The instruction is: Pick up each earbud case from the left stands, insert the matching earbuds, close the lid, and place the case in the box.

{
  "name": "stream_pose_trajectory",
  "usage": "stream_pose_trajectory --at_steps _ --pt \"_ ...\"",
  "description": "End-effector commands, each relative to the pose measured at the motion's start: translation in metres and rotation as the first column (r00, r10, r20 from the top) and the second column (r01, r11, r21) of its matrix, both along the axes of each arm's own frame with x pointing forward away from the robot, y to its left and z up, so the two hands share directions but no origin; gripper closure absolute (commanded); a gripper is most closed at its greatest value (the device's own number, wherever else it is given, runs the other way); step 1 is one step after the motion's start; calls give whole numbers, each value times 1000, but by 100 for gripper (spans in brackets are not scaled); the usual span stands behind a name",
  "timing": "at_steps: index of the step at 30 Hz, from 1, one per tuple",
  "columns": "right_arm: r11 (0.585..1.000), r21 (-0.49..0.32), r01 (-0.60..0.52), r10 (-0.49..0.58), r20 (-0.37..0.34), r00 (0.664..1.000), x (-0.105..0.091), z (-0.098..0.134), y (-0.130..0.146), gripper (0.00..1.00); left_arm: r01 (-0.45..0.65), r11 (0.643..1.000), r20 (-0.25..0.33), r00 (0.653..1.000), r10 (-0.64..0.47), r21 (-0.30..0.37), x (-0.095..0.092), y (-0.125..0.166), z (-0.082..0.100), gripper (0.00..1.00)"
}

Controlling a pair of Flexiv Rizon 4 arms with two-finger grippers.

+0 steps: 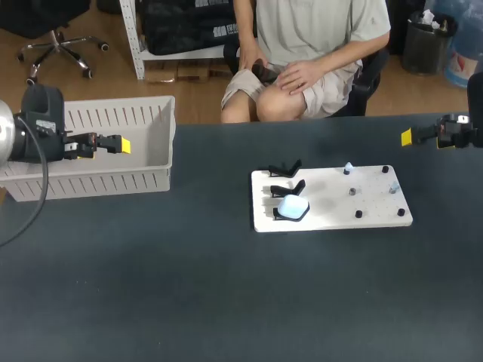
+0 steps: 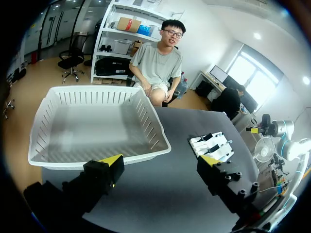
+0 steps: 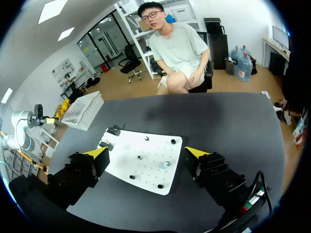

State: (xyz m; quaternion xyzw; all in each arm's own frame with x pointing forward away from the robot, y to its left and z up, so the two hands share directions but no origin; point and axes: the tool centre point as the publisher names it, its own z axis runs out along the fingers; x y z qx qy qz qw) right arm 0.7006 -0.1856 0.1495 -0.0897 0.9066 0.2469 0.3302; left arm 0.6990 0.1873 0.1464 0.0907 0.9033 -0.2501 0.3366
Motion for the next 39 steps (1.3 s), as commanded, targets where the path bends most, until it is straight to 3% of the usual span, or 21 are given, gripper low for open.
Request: stream_pose_trajectory --at_steps 1,27,34,39 --pt "1000 0 -1 1 -1 1000 0 0 -1 0 -6 1000 -13 1000 6 13 1 -2 3 0" --pt "1000 0 -1 1 -1 1000 0 0 -1 0 -6 1000 -13 1000 6 13 1 -2 3 0" --pt "1000 0 -1 1 -1 1000 0 0 -1 0 121 992 71 990 -123 36 2 -20 9 0" --pt "1000 0 -1 1 -1 1000 0 0 -1 0 227 972 136 963 -233 55 5 -37 11 0"
